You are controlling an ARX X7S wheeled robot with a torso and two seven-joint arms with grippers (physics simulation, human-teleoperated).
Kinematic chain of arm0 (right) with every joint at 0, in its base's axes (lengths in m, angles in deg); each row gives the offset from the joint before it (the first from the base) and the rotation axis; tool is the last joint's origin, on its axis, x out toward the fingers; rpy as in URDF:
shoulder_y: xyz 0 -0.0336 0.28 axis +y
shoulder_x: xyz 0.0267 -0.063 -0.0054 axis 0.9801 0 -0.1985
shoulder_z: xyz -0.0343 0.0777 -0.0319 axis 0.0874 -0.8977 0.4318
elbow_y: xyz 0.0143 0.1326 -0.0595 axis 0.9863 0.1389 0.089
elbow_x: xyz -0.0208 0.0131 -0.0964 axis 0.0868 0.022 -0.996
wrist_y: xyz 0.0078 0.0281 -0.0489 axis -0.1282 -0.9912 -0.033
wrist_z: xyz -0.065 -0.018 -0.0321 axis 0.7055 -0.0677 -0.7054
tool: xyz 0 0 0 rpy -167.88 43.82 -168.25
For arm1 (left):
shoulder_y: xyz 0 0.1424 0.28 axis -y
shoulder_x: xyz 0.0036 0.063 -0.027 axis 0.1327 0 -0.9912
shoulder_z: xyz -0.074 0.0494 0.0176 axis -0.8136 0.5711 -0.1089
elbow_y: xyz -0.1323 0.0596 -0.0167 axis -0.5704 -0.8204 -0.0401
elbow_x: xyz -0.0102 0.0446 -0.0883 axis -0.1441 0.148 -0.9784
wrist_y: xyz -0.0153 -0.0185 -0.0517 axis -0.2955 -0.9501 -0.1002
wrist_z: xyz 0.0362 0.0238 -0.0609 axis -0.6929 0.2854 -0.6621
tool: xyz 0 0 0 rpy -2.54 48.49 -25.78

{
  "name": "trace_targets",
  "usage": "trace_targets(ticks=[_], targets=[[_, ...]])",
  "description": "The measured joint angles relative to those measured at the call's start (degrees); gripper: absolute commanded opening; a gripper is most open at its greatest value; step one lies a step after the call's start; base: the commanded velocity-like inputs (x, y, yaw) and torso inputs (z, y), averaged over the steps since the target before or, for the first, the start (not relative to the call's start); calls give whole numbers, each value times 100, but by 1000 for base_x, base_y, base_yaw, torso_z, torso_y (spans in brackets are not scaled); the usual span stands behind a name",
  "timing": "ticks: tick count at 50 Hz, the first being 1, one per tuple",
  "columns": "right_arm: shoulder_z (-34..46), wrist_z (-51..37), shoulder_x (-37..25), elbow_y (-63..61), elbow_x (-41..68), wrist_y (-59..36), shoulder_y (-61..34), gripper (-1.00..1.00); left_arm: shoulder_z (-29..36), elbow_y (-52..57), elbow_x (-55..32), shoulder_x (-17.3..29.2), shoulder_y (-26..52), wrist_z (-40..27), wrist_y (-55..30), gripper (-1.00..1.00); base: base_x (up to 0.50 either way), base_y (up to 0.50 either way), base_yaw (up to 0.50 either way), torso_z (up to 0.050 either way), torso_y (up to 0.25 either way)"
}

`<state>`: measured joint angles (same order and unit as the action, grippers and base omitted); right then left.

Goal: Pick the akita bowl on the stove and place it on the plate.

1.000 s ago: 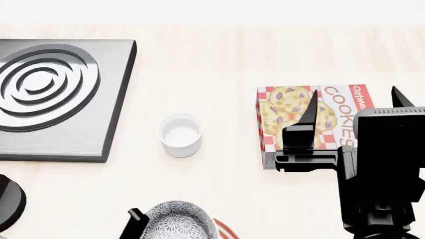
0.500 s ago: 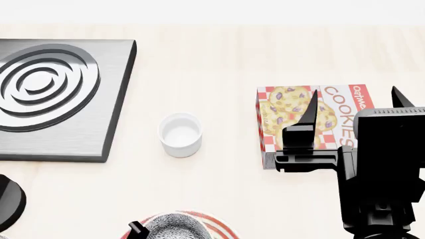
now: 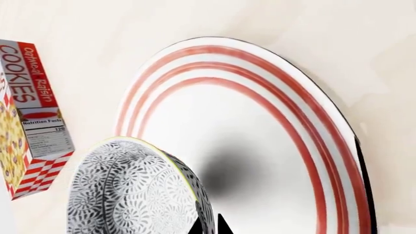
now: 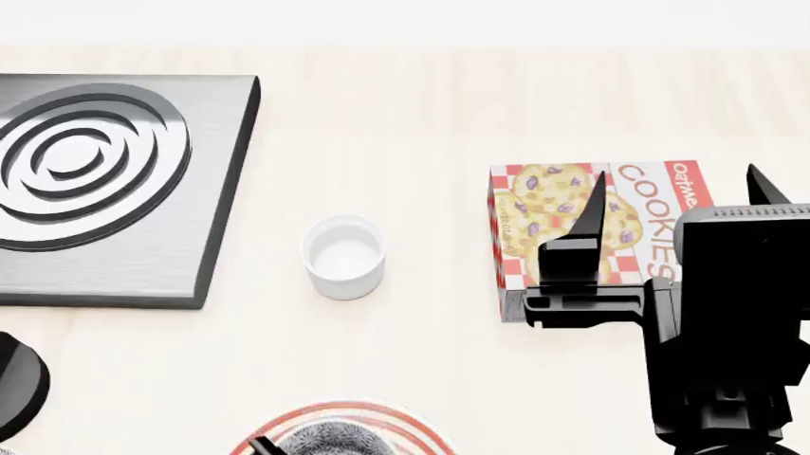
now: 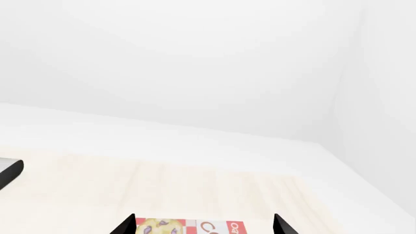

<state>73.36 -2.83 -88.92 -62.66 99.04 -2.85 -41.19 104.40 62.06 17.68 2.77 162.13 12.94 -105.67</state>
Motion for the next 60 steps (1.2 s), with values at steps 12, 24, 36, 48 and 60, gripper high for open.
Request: trace_targets(ticks=[12, 24, 36, 48, 60], targets=[[7, -12, -10, 8, 13, 16, 5, 100, 22, -48, 12, -41, -93, -43, 11, -100, 0, 0, 0, 1, 0], [11, -29, -18, 11, 33, 14, -6, 100, 37, -69, 32, -72, -168, -87, 4, -100, 0, 0, 0, 0, 0], [18, -41, -30, 13, 51, 19, -6, 100, 49, -87, 84, -116, -246, -163, -88, 100, 0, 0, 0, 0, 1], [24, -50, -43, 18, 69, 27, -1, 100, 77, -111, 240, -164, -289, -264, -141, 100, 0, 0, 0, 0, 0], [35, -63, -53, 27, 84, 34, -2, 100, 76, -59, 298, -181, -302, -292, -224, 100, 0, 0, 0, 0, 0]])
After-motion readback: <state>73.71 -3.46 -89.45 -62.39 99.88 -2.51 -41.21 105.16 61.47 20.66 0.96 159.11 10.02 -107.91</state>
